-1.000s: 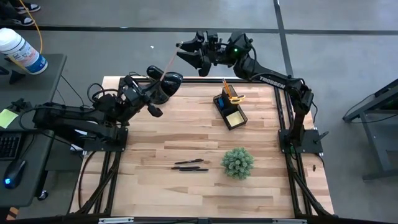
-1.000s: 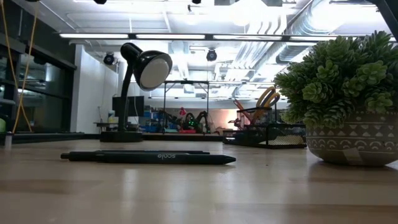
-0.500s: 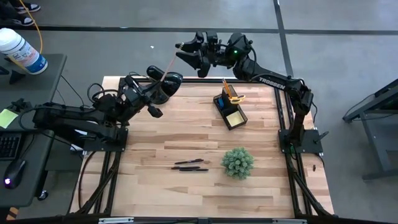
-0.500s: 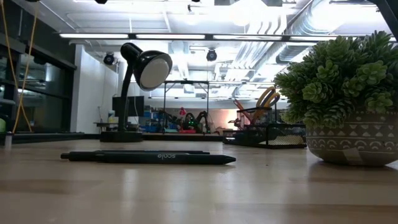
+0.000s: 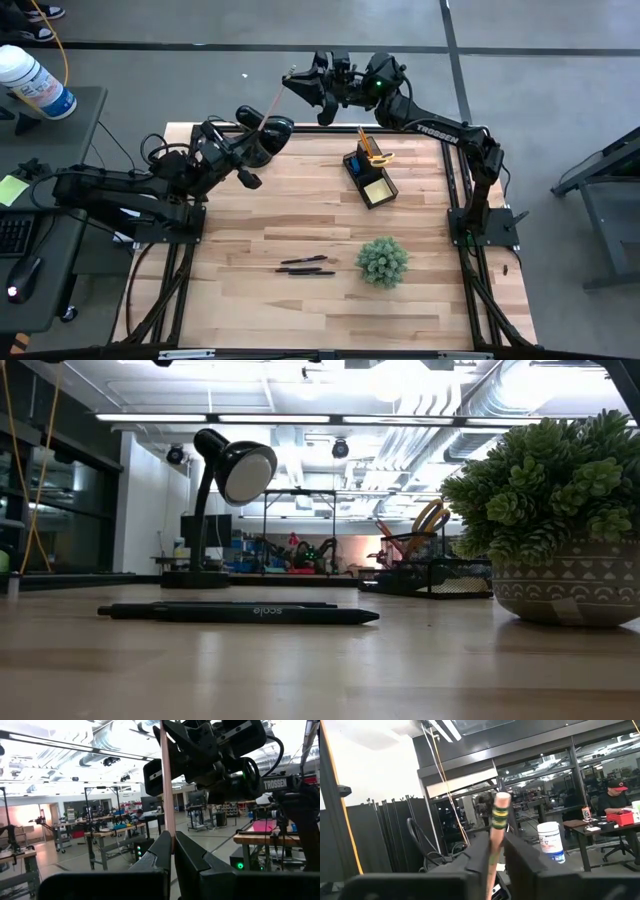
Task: Pick and place office supplies into organizer
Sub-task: Put the white pencil into the desk organizer
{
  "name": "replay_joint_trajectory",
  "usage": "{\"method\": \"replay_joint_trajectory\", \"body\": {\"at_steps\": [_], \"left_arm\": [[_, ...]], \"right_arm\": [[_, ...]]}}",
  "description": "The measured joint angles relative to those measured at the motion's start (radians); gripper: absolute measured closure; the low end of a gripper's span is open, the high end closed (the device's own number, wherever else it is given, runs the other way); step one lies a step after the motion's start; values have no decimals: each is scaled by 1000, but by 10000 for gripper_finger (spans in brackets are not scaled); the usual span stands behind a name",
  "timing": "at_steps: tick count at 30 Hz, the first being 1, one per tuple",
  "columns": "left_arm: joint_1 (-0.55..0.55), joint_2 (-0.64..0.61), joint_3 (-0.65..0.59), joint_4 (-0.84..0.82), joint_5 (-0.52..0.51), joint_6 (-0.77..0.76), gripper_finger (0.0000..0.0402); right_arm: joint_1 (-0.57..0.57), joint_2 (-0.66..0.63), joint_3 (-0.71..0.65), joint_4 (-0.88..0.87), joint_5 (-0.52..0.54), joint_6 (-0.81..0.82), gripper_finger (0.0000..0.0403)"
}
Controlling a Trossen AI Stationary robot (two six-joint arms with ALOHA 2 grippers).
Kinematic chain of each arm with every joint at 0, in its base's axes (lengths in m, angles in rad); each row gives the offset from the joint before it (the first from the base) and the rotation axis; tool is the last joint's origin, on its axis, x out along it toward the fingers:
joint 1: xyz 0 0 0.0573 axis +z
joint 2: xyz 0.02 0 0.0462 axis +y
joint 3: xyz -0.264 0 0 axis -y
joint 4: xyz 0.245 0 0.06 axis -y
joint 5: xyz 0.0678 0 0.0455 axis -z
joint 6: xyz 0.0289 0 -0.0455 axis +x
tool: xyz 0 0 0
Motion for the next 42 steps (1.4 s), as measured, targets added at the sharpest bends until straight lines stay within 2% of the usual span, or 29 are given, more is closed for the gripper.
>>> {"method": "replay_joint_trajectory", "body": {"at_steps": [2, 4, 8, 13, 25, 32, 35, 38, 40, 42], "left_arm": [[0, 0, 0, -1, -1, 0, 402], [0, 0, 0, -2, 0, 0, 402], [0, 0, 0, -10, 0, 0, 402], [0, 0, 0, -28, 2, 0, 396], [0, 0, 0, -87, 8, -1, 344], [0, 0, 0, -203, 46, -67, 316], [0, 0, 0, -265, 67, -115, 311], [0, 0, 0, -316, 94, -166, 310], [0, 0, 0, -337, 94, -208, 309], [0, 0, 0, -355, 95, -242, 309]], "right_arm": [[0, 0, 0, 0, -4, 2, 380], [0, 0, 0, 0, -4, -3, 388], [0, 0, 0, 0, -3, -4, 380], [0, 0, 0, 0, -6, -8, 389], [-8, 0, 0, 34, 5, -13, 389], [-98, -6, 0, -11, 6, -56, 389], [-158, -17, 2, -119, 5, -101, 389], [-217, -47, 2, -382, 12, -210, 389], [-245, -76, 2, -595, 65, -341, 389], [-265, -105, 2, -778, 174, -460, 389]]}}
